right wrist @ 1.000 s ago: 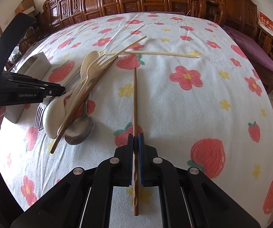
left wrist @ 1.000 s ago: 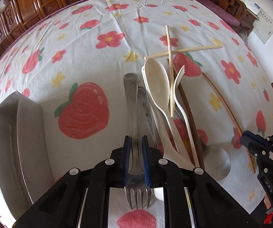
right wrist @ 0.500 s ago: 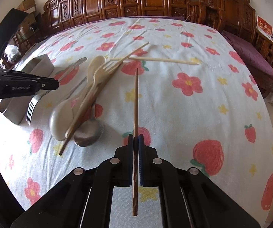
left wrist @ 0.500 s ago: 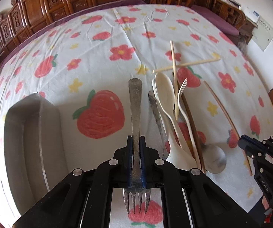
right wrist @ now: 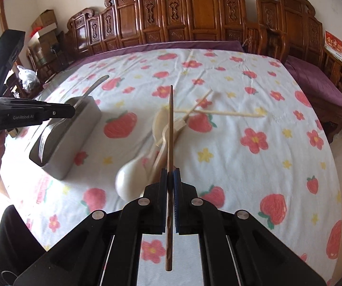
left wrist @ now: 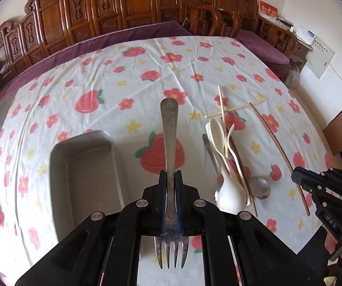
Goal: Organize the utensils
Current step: 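Lower the fork into the steel tray and open the left tool while the right tool carries the chopstick, then lower the wooden chopstick into the tray and open the right tool, then move both tools back over the remaining utensil pile, then grasp the metal knife from the pile with the left tool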
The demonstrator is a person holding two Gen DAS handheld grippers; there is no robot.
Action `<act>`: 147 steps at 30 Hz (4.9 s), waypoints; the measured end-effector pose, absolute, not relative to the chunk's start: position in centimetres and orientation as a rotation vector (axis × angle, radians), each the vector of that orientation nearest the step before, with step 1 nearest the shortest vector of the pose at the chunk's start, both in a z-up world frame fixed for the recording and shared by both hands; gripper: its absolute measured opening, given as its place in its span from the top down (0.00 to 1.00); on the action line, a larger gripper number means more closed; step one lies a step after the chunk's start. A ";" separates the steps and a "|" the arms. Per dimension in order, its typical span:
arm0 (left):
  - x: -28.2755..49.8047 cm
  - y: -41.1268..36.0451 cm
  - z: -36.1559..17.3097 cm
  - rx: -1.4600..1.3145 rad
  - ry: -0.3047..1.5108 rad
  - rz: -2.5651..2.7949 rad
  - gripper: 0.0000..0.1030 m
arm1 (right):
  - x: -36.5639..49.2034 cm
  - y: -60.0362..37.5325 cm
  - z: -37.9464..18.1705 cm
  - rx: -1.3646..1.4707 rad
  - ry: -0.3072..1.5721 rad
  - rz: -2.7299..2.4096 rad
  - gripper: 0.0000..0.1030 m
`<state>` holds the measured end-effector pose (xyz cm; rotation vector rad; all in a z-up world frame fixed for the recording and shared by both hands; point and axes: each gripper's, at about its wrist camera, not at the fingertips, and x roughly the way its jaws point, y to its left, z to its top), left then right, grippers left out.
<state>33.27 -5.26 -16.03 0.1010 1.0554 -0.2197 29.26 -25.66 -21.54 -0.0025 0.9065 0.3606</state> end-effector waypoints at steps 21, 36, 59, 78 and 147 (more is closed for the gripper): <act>32.8 5.8 -19.5 0.008 1.091 -0.094 0.94 | 29.0 -11.8 -18.9 -0.054 0.899 0.515 0.94; 34.2 6.7 -19.2 0.001 1.064 -0.101 0.93 | 29.3 -8.6 -18.8 -0.085 0.910 0.550 0.94; 29.0 15.8 -14.2 -0.044 0.880 -0.004 0.24 | 34.2 -0.2 -22.2 0.037 0.971 0.543 0.94; 27.9 12.9 -15.7 -0.012 0.900 -0.050 0.22 | 32.2 -5.0 -19.2 -0.009 0.873 0.582 0.91; 38.3 -13.0 -26.4 0.055 1.216 -0.207 0.81 | 28.4 -29.1 -23.6 -0.017 0.913 0.380 0.82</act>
